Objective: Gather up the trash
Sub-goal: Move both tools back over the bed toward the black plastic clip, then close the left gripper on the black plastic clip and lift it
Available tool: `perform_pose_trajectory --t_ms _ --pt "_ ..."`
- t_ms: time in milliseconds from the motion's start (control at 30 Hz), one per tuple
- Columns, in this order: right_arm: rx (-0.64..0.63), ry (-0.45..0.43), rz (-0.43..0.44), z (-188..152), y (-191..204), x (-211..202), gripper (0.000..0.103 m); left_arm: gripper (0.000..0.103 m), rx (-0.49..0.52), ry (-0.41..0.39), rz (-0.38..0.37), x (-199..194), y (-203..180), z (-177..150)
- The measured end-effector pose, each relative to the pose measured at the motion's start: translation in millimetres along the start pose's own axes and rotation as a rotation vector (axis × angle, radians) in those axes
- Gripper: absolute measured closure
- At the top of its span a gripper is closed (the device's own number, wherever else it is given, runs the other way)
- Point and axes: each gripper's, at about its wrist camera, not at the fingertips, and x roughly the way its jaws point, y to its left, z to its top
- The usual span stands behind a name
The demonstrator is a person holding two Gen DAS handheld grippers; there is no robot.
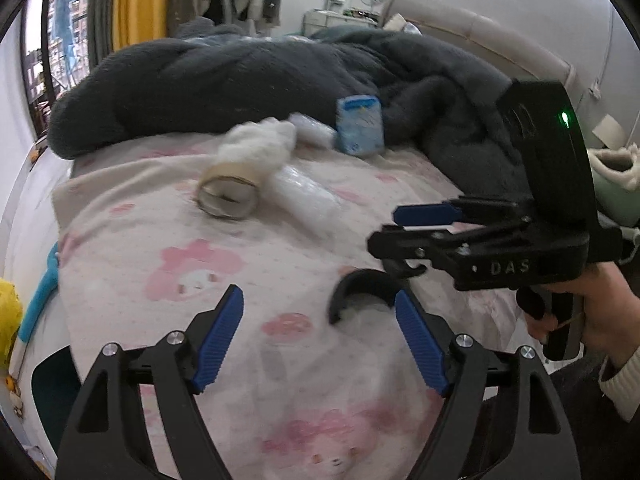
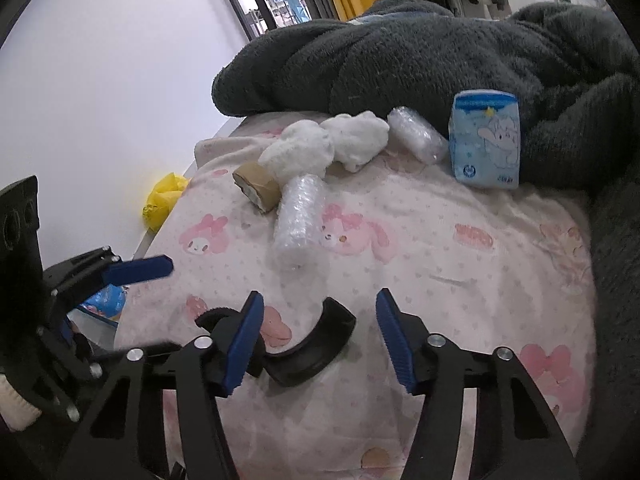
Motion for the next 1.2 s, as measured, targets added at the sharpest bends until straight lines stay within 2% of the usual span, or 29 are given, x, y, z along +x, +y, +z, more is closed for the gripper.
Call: perform_pose_trajectory --t_ms 67,133,433,700,800,1000,1200 --pt "0.007 0.008 0.015 -4 -4 1 0.052 0.021 0.007 0.013 -0.002 7 -6 -1" --pt "0.011 0.012 0.026 -5 -3 5 0.063 0.021 0.020 0.028 -0.003 13 -11 -2" --pt "0.010 0.000 0.039 -17 -9 -7 0.092 0.020 0.051 0.051 0.006 30 -27 -4" --pt "0.005 -0.034 0.032 -19 -11 -19 0.095 0.024 0.056 0.052 0.035 37 -32 -3" --pt "0.008 -0.057 0.018 -17 -14 -28 0.095 0.030 0.051 0.050 0.046 39 -31 -2" --pt "0.025 -0.079 -0.003 -12 -19 -33 0.095 0.051 0.030 0.046 0.057 41 -26 2" --pt "0.018 -0.086 -0.010 -1 -13 -28 0.095 0.055 0.014 0.021 0.053 34 -22 5"
